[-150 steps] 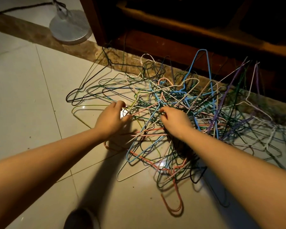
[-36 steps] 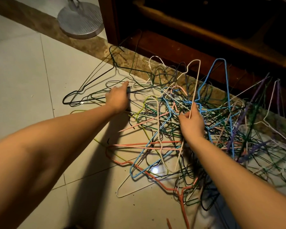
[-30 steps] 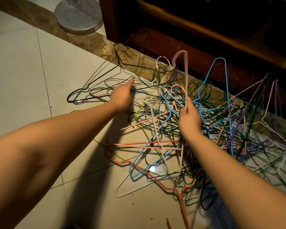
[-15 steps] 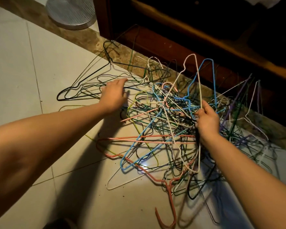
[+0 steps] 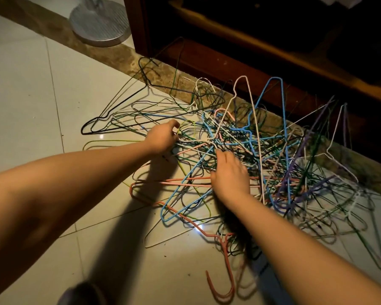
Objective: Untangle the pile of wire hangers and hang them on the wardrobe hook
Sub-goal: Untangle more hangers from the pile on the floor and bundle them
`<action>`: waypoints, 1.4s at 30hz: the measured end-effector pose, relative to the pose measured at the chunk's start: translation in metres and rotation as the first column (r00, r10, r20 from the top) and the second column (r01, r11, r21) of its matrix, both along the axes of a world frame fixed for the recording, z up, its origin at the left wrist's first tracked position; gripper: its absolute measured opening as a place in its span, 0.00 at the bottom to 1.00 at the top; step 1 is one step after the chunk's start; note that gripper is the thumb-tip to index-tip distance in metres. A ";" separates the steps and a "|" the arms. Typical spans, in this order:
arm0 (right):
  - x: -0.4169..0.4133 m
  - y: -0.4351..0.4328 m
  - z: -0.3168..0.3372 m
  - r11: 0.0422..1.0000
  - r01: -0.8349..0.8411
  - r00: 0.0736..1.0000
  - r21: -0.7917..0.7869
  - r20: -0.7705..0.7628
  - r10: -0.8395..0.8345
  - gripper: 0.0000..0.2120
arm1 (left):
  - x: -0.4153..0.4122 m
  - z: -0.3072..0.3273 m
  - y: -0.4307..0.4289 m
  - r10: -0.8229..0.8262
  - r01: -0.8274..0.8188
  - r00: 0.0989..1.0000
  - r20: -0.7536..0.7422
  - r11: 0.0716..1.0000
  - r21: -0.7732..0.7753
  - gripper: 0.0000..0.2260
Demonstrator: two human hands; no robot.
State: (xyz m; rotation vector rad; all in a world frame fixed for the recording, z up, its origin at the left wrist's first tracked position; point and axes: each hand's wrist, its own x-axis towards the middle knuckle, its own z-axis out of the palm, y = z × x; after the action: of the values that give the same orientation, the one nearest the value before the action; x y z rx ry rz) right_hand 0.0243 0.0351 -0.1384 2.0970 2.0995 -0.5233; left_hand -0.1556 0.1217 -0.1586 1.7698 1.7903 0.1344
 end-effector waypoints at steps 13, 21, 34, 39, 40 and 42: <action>0.060 0.008 0.026 0.998 0.062 0.991 0.025 -0.118 -0.058 0.34 | -0.005 0.001 -0.006 0.026 -0.027 0.999 0.023 0.999 0.022 0.17; 0.058 0.025 0.055 0.948 0.254 0.869 0.194 -0.476 -0.135 0.22 | 0.007 0.022 -0.005 0.091 -0.107 0.988 0.126 0.986 0.125 0.19; -0.030 0.005 0.059 0.839 0.531 0.603 0.122 -0.750 -0.273 0.24 | 0.060 0.108 -0.036 0.082 -0.076 0.605 0.792 0.996 -0.045 0.28; -0.024 0.003 0.058 0.750 0.655 0.511 0.095 -0.787 -0.346 0.22 | 0.071 0.107 -0.038 0.099 -0.006 0.580 0.809 0.993 -0.118 0.24; -0.020 0.003 0.059 0.744 0.661 0.507 0.096 -0.788 -0.349 0.22 | 0.074 0.107 -0.039 0.092 0.008 0.574 0.813 0.993 -0.118 0.24; -0.013 0.001 0.059 0.752 0.652 0.512 0.102 -0.790 -0.337 0.22 | 0.080 0.107 -0.037 0.099 0.001 0.545 0.832 0.993 -0.119 0.26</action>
State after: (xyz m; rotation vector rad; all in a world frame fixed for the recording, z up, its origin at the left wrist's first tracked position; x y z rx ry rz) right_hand 0.0114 0.0365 -0.0799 3.2126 1.9492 -1.3325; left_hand -0.0758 0.0844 -0.0514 1.2109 1.0775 0.7706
